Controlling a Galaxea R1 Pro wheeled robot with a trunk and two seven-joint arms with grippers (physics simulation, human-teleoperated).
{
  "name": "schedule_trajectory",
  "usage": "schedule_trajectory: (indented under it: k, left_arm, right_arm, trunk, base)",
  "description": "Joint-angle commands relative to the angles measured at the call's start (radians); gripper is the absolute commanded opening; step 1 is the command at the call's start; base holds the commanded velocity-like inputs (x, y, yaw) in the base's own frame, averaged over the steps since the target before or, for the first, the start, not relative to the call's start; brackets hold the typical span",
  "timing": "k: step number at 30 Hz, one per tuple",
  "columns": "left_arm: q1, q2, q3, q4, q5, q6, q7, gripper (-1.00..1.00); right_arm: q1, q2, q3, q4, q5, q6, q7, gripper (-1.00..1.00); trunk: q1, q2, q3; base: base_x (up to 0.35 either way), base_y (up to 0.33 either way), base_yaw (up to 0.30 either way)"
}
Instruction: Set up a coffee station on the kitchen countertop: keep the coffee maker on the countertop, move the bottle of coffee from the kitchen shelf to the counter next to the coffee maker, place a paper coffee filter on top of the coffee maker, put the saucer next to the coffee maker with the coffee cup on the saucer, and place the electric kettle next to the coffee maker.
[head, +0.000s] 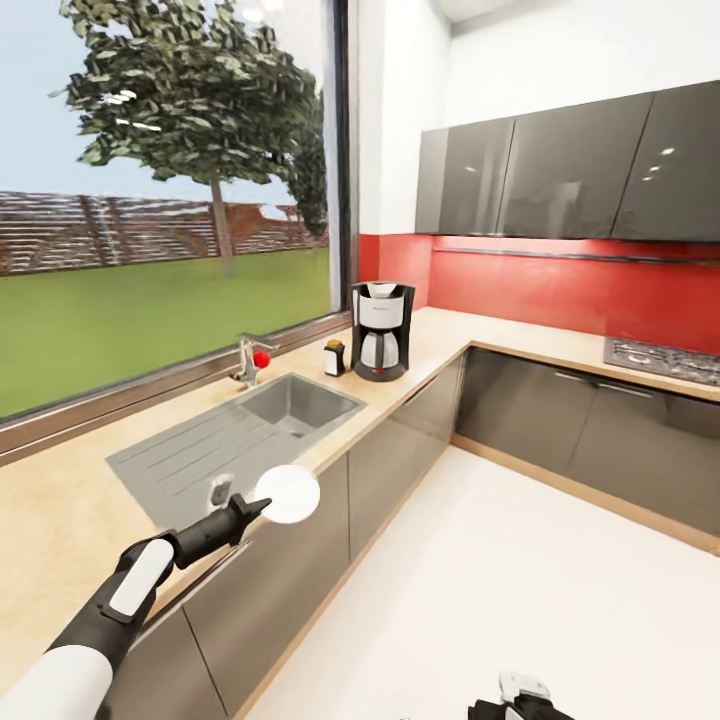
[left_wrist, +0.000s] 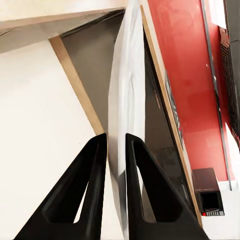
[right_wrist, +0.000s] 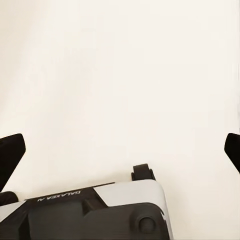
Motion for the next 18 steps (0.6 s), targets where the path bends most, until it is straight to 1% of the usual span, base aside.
schedule_trajectory:
  k: [1,11,16,18]
  left_arm:
    - [-0.001,0.000,0.001,-0.001,0.003,0.005,0.001,-1.00]
    - [0.000,0.002,0.002,-0.001,0.003,0.008,0.001,-1.00]
    - [0.006,0.003,0.003,-0.001,0.008,0.008,0.000,-1.00]
    - [0.008,0.006,0.002,-0.001,0.009,0.008,-0.002,-1.00]
  right_arm:
    - [0.000,0.000,0.008,-0.003,-0.008,0.005,-0.005,1.00]
    - [0.000,0.000,0.008,-0.004,-0.007,0.007,-0.007,1.00]
    - [0.000,0.000,0.008,-0.004,-0.007,0.007,-0.008,1.00]
    - [0.000,0.000,0.008,-0.004,-0.007,0.007,-0.007,1.00]
  trunk:
    - [0.001,-0.002,-0.002]
    - [0.001,-0.002,-0.002]
    - [0.001,-0.002,-0.002]
    - [0.001,-0.002,-0.002]
  base:
    - [0.000,0.000,-0.282]
    - [0.000,0.000,-0.282]
    - [0.000,0.000,-0.282]
    - [0.305,0.000,-0.282]
